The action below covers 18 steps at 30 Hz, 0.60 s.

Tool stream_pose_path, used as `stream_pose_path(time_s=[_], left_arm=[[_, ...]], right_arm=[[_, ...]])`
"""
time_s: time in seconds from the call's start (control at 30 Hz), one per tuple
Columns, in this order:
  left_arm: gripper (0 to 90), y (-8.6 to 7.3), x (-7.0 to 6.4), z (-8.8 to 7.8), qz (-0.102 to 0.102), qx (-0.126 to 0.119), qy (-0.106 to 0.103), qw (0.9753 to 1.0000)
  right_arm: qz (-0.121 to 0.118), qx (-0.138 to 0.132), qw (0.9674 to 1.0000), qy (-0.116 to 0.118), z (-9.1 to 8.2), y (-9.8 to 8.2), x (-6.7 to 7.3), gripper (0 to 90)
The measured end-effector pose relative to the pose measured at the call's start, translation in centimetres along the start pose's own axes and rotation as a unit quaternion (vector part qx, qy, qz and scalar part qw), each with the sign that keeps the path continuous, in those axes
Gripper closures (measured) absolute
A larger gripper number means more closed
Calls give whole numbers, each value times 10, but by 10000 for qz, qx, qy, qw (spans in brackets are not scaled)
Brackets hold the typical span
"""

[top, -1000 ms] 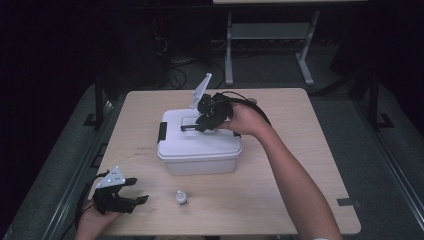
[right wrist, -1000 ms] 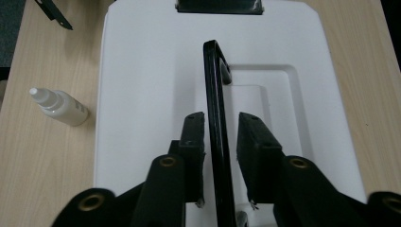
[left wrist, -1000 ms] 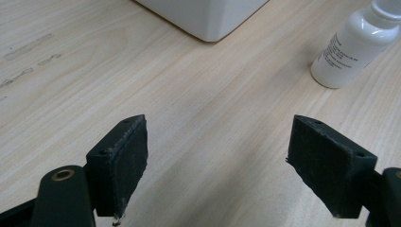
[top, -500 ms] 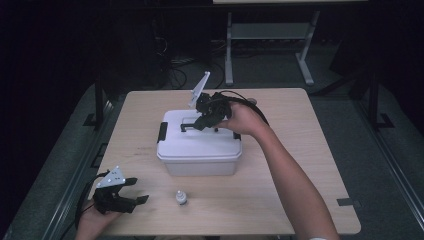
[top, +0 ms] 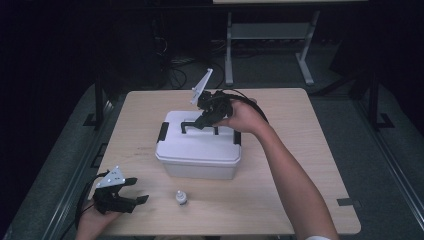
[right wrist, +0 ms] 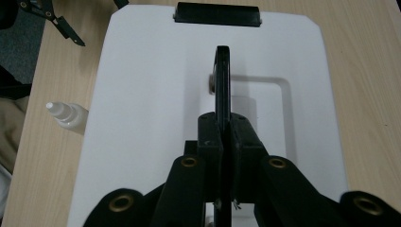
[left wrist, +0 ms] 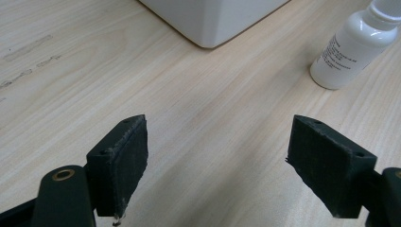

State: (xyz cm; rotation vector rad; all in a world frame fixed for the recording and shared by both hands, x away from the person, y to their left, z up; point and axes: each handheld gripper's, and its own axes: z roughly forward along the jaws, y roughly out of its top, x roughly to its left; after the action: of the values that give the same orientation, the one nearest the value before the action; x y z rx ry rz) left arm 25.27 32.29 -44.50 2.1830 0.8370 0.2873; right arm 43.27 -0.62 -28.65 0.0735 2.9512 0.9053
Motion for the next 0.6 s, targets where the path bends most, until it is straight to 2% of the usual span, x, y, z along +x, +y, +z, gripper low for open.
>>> stream_pose_path(time_s=[0.33, 0.53, 0.6], left_arm=[[205, -1, 2, -1, -39, -47, 5, 10000], [205, -1, 2, -2, -38, -58, 7, 10000], [205, -1, 2, -2, -48, -73, 1, 10000]], right_arm=[[-60, -34, 10000, 35, 0, 1, -3, 846], [-60, -121, 9999, 5, -4, 3, -3, 846], [-103, -72, 9999, -48, -5, 5, -2, 846]])
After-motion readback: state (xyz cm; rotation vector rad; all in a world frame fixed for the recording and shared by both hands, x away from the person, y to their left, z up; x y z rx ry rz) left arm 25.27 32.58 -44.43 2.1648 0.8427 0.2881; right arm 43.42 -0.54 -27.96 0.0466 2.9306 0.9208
